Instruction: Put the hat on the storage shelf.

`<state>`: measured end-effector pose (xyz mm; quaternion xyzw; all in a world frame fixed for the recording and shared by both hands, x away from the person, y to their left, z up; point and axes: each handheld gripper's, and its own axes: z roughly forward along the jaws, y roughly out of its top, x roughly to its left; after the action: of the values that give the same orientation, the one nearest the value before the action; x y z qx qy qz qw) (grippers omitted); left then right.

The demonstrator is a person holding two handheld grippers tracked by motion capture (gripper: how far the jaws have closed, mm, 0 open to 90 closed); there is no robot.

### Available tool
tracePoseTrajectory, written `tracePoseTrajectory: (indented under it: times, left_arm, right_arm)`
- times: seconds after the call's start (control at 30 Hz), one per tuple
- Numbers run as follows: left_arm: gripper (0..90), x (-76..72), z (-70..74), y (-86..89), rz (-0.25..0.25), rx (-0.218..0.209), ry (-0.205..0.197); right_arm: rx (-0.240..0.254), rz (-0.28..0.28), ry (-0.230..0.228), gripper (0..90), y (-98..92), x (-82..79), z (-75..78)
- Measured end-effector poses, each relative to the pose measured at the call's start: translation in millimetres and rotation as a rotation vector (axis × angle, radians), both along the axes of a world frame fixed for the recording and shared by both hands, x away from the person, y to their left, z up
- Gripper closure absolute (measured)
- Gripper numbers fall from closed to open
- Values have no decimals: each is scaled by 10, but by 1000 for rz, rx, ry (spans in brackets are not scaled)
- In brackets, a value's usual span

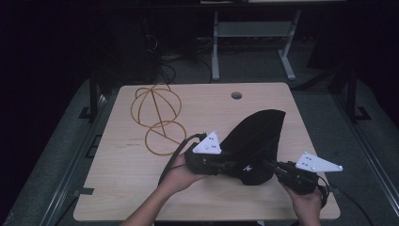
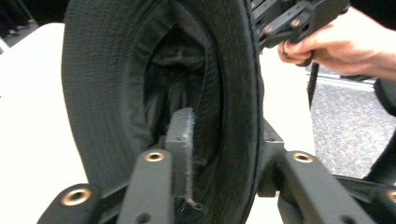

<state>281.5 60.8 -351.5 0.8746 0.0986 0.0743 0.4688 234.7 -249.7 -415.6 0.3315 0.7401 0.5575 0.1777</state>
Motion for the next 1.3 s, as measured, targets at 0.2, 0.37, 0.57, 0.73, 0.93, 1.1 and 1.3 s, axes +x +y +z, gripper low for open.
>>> tracePoseTrajectory:
  times: [0.2,0.37,0.57,0.73,0.93,1.1,1.3]
  left_arm:
    - [541,-49,-25,198,39,-9,-9]
    - [512,-99,-87,353,77,-2,-26]
    - [492,-129,-137,497,104,-18,-19]
    - [477,-163,-195,643,124,-17,-14]
    - [437,-187,-279,777,156,-25,-12]
    - [424,-201,-349,850,169,-25,-4]
    - [415,-211,-456,932,184,-23,9]
  right_arm:
    - [-16,3,-8,855,-25,10,121]
    - [-9,3,-22,865,-67,35,235]
    - [-13,4,-28,873,-84,66,344]
    - [-2,9,-38,875,-107,100,446]
    - [-8,13,-39,876,-109,158,585]
    - [-13,21,-38,876,-87,202,683]
    - [-15,31,-43,877,-29,279,827]
